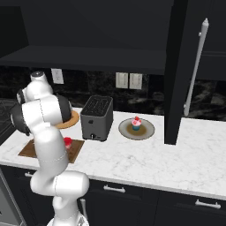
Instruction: From the different types of pastries on the counter, select a croissant and place it on the cutting board. Then retrieve a jar of jam from the cabinet and place it alongside the croissant on the cutting board.
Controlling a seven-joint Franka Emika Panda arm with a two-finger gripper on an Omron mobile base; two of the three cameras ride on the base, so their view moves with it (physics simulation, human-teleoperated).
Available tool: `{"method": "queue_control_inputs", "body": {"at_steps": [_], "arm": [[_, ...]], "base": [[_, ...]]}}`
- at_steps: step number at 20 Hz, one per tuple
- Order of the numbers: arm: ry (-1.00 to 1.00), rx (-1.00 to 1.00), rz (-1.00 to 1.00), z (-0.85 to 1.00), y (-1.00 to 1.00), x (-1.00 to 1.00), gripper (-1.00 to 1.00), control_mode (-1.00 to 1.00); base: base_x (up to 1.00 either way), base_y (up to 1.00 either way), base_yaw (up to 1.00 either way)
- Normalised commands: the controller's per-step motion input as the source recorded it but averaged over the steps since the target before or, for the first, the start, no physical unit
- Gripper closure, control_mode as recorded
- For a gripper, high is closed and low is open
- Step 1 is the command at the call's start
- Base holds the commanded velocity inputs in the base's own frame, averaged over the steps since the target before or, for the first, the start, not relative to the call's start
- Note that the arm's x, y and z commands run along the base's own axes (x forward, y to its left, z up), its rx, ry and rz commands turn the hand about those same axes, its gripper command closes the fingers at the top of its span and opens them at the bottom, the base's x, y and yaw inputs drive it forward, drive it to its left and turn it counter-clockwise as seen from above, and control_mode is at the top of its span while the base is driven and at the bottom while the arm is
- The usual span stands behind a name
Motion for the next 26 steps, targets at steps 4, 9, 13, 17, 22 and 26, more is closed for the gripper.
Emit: {"method": "queue_control_inputs", "body": {"at_steps": [4, 9, 13, 17, 22, 26], "arm": [[0.00, 0.00, -0.06, -0.07, -0.03, 0.44, -1.00, -1.00], [0.00, 0.00, -0.05, -0.15, 0.00, 0.50, -1.00, -1.00], [0.00, 0.00, -0.10, -0.11, -0.04, 0.30, -1.00, -1.00], [0.06, 0.00, -0.16, -0.26, -0.01, 0.27, -1.00, -1.00], [0.05, 0.00, -0.17, -0.34, -0.06, 0.19, -1.00, -1.00], [0.00, 0.00, -0.15, -0.25, -0.07, 0.23, -1.00, -1.00]], "base": [[0.00, 0.00, 0.00], [0.00, 0.00, 0.00], [0.00, 0.00, 0.00], [0.00, 0.00, 0.00], [0.00, 0.00, 0.00], [0.00, 0.00, 0.00]]}}
